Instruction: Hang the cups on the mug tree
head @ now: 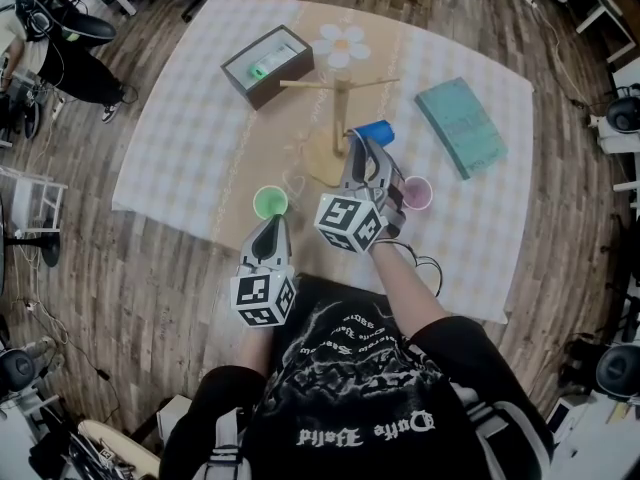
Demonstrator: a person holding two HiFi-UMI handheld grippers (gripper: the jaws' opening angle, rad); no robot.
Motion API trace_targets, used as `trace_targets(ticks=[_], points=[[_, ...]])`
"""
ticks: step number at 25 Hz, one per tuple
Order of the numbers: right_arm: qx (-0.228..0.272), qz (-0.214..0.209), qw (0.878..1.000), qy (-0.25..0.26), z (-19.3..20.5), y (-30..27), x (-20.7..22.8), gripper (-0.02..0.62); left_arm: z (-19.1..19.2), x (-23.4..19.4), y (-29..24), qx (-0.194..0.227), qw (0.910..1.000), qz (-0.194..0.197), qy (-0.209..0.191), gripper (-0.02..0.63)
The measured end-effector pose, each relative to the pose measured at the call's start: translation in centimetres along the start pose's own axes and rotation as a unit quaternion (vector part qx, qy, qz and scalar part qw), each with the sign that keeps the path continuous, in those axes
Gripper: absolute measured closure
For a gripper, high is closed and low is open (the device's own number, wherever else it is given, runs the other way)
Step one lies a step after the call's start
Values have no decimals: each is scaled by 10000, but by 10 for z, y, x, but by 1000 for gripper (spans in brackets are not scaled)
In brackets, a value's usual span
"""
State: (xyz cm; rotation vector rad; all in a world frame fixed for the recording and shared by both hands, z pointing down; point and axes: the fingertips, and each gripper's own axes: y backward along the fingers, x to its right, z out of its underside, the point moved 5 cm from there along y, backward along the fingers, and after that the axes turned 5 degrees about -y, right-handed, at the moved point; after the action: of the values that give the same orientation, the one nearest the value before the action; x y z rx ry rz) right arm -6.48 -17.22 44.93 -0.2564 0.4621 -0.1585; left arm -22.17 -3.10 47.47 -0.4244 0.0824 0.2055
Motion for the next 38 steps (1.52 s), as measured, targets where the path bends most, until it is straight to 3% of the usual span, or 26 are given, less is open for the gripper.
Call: trace_targets(ticks=[22,31,34,38], points=[[-253,-321,9990,-166,23,6,-20,546,1,-1,3,-32,10000,-61,-32,588],[-462,-760,9955,-333,33,-3,-25,544,3,-2,10,3,9998,-186,-23,588],[-450,-968,9928,-546,34,-2,-25,514,4,0,10,-16,9998,-192,-28,588],[-497,-1406,9846,-908,34,1,-28,415,4,2,10,-39,9998,-188,-34,588]])
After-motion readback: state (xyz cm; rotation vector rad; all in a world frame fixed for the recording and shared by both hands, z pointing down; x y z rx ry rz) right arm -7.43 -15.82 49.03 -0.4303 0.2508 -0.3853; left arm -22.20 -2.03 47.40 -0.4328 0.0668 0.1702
